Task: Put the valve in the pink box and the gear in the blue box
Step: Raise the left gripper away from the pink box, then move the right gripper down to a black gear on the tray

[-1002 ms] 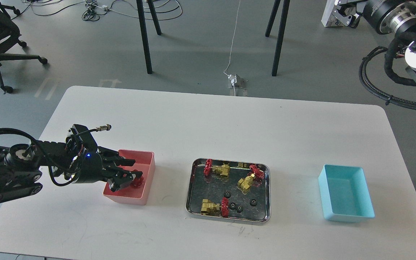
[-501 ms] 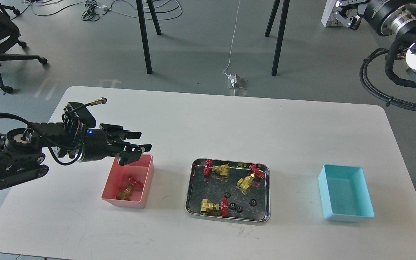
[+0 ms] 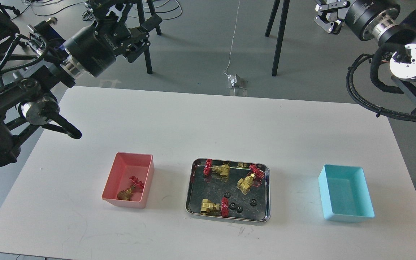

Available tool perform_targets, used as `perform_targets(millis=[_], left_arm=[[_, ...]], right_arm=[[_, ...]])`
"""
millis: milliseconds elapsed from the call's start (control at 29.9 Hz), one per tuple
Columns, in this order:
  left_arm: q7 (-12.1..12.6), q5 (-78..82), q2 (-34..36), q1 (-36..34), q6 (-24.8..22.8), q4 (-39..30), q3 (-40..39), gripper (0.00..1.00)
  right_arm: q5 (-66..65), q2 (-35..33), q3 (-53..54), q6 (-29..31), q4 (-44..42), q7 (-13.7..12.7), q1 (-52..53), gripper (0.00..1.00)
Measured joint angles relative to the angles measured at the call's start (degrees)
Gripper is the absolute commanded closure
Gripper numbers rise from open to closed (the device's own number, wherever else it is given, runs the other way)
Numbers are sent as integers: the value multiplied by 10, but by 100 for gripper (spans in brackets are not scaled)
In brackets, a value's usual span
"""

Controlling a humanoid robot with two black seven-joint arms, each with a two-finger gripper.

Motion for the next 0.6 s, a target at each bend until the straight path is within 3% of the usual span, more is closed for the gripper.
perform_targets(millis=[134,334,601], left_arm=[[0,-61,-27,39,-20,5,-68,24],[0,-70,-61,57,-22,4,-79,23],[0,-70,-97,59,-22,3,-80,23]], right_arm=[[-177,-41,-104,1,59,-4,31,0],[-504,-54,-354,33,159,-21,140,0],[-644,-12,-611,56,309,-18,279,2]])
